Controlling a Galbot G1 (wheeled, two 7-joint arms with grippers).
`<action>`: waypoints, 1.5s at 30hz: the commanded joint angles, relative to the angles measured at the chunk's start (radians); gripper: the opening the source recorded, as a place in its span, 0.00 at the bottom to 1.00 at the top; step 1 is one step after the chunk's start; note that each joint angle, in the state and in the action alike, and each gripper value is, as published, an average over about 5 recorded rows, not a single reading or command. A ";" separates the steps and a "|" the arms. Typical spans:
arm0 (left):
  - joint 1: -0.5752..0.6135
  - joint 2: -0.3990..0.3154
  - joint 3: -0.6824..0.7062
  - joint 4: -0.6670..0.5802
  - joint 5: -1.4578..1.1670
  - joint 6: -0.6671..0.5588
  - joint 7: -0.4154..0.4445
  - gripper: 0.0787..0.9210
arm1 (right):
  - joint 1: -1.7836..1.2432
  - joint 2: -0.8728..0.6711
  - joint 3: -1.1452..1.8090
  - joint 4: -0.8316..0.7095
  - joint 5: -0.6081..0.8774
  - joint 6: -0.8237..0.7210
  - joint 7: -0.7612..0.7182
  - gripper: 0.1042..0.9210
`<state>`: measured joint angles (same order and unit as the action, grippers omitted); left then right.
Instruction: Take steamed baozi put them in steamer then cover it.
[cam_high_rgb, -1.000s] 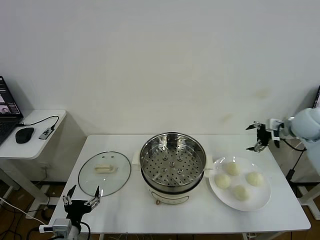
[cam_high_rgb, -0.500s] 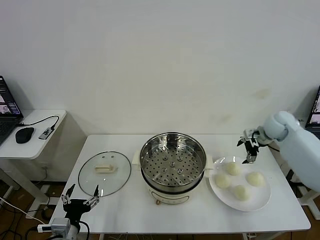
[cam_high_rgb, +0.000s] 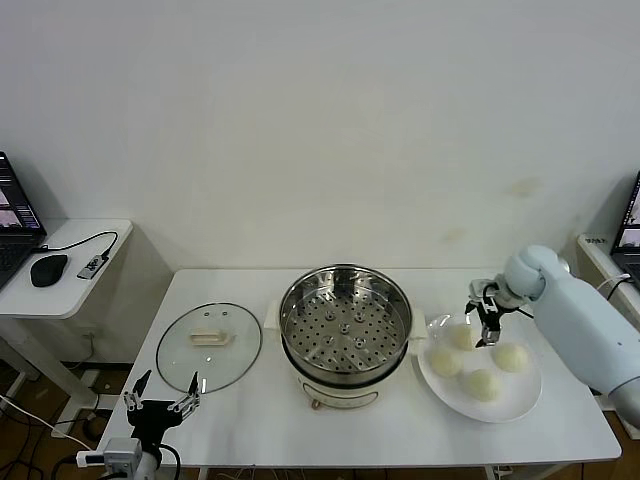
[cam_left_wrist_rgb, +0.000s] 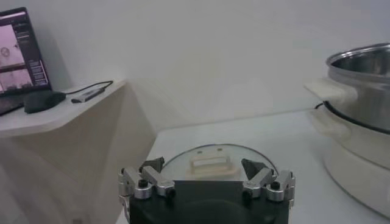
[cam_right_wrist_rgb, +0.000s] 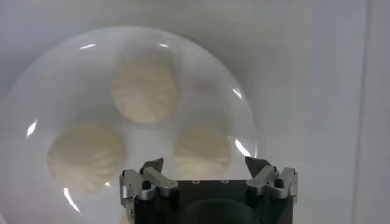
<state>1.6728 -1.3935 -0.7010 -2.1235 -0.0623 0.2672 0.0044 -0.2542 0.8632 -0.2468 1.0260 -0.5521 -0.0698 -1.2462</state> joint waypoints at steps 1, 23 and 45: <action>0.001 0.001 0.003 0.008 0.002 -0.001 0.000 0.88 | -0.019 0.035 0.014 -0.064 -0.035 0.006 0.040 0.88; -0.008 0.004 0.011 0.029 0.003 -0.001 0.001 0.88 | -0.008 0.055 0.008 -0.100 -0.013 -0.004 0.088 0.84; -0.025 0.002 0.025 0.027 0.004 0.003 0.003 0.88 | 0.153 -0.109 -0.112 0.101 0.190 -0.064 -0.008 0.62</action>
<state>1.6510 -1.3923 -0.6784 -2.0947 -0.0587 0.2687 0.0071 -0.1959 0.8266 -0.2850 1.0315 -0.4647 -0.1153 -1.2254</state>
